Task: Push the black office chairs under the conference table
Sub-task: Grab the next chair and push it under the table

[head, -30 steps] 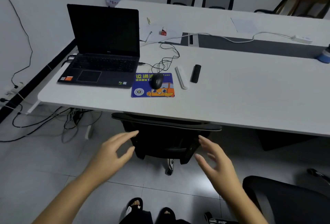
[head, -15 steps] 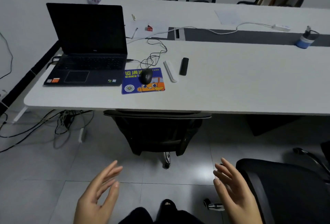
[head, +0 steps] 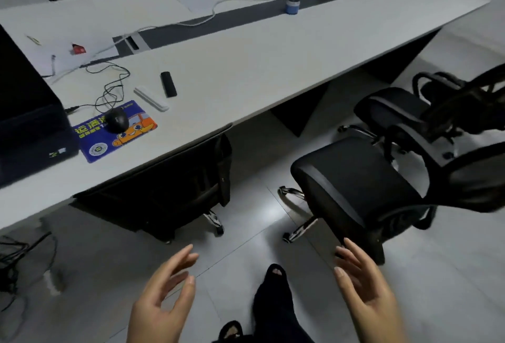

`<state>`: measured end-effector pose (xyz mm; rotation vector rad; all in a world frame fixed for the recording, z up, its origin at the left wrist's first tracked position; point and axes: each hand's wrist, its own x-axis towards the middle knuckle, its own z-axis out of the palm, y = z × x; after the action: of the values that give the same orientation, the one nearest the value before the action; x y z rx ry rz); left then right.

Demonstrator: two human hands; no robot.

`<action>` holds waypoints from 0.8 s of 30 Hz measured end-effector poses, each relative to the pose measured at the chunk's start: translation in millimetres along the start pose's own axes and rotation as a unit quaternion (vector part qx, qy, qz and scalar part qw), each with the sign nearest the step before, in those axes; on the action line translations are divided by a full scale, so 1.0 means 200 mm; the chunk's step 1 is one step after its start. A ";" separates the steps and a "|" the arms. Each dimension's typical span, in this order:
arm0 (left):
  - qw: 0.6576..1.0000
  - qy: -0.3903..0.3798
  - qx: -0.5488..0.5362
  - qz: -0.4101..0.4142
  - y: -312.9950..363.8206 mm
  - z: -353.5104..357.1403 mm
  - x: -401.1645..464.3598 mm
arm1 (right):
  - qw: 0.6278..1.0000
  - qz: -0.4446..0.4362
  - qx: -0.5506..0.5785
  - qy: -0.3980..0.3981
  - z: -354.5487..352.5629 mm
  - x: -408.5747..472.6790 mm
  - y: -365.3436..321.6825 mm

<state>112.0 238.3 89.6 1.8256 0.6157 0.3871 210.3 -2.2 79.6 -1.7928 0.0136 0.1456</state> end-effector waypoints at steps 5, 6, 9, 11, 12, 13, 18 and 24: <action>0.994 -0.106 0.002 0.032 0.06 0.14 -0.08 | 0.995 0.029 0.015 0.094 -0.21 -0.22 0.04; 0.992 -0.123 0.004 0.042 0.07 0.18 -0.09 | 0.993 0.037 0.017 0.109 -0.26 -0.26 0.05; 0.983 -0.168 0.009 0.073 0.12 0.33 -0.14 | 0.986 0.041 0.018 0.162 -0.41 -0.35 0.08; 0.979 -0.188 0.006 0.081 0.16 0.45 -0.18 | 0.981 0.044 0.023 0.190 -0.53 -0.38 0.11; 0.977 -0.195 0.002 0.085 0.18 0.51 -0.20 | 0.979 0.046 0.026 0.198 -0.59 -0.39 0.13; 0.976 -0.201 -0.002 0.087 0.20 0.59 -0.22 | 0.978 0.047 0.027 0.203 -0.66 -0.39 0.15; 0.972 -0.216 -0.021 0.088 0.32 1.02 -0.41 | 0.978 0.036 0.025 0.204 -1.11 -0.35 0.25; 0.975 -0.201 -0.036 0.085 0.47 1.54 -0.67 | 0.983 0.036 0.024 0.180 -1.67 -0.25 0.36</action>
<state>190.9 -101.4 82.4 1.8241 0.1633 0.1403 185.7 -345.9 87.3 -1.7508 0.3375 -0.1280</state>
